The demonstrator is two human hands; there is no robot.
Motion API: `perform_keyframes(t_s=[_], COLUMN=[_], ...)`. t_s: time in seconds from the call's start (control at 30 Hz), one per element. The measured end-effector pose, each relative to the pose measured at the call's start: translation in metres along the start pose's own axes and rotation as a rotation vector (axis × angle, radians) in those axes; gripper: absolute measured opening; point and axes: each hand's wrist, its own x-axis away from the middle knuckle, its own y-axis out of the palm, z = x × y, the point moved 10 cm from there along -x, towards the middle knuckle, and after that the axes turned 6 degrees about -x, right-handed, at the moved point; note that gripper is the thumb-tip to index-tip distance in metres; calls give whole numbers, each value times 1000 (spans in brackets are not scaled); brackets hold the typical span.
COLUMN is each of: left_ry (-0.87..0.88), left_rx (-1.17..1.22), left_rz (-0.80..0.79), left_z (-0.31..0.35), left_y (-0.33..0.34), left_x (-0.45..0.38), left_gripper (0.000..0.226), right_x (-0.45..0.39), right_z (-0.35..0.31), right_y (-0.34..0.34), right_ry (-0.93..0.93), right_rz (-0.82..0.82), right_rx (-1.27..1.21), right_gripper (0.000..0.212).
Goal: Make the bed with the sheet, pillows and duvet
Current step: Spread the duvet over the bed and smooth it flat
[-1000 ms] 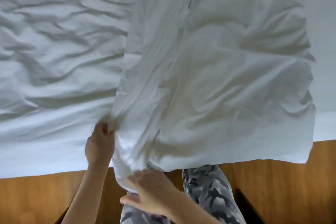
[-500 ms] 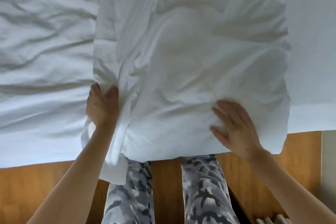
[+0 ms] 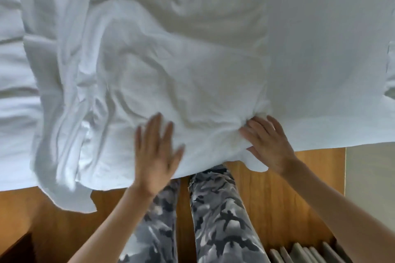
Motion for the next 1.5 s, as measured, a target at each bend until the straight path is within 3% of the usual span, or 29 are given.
perform_keyframes(t_s=[0.07, 0.17, 0.23, 0.3, 0.5, 0.6, 0.67, 0.7, 0.8, 0.87, 0.93, 0.97, 1.07, 1.2, 1.27, 1.37, 1.43, 1.5], left_ry=[142, -36, -66, 15, 255, 207, 114, 100, 174, 169, 37, -69, -470, -976, -1140, -1193, -1135, -1059], left_rx=[-56, -230, -261, -217, 167, 151, 97, 88, 291, 359, 271, 200, 37, -53, -76, -55, -46, -82], left_rz=[-72, -106, -55, -13, 28, -202, -380, -402, -291, -102, 79, 139, 205, 120, 71, 11, -28, -1], left_z=[22, -18, -33, -29, 83, 128, 126, 122, 113, 82, 25, -9, -112, -220, -257, -272, -266, -261], left_y=[17, 22, 15, 11, -18, 27, 61, 66, 40, 4, -22, -30, -41, -44, -45, -43, -41, -47], left_x=[9, 16, 15, -1, -2, 18, 17, 15, 10, 4, -6, -12, -19, -7, 1, 1, 3, 14], left_gripper=[72, 78, 60, 41, 7, 26, 46, 45, 23, 20, 20, 23, 41, 73, 82, 71, 49, 42], right_x=[-13, -23, -20, -11, 82, 122, 133, 131, 115, 102, 84, 67, 0, -90, -131, -171, -170, -154], right_z=[-1, -10, -15, -17, 36, 55, 65, 68, 78, 77, 67, 59, 25, -38, -69, -111, -128, -127], right_y=[-8, -17, -26, -35, -52, -24, 7, 13, 8, -18, -44, -53, -66, -81, -88, -62, -21, 15], right_ry=[-35, -161, -220, -206, 144, 287, 460, 536, 742, 815, 764, 693, 458, 238, 156, 43, 12, 56], right_rz=[93, 131, 133, 141, 156, -87, -255, -270, -85, 200, 443, 490, 446, 359, 316, 176, 69, -19], right_rx=[24, -23, -82, -141, -259, -147, -110, -114, -227, -270, -291, -304, -327, -344, -350, -341, -297, -260], right_gripper=[41, 31, 36, 39, 20, 40, 56, 55, 41, 27, 24, 25, 35, 48, 52, 52, 49, 49])
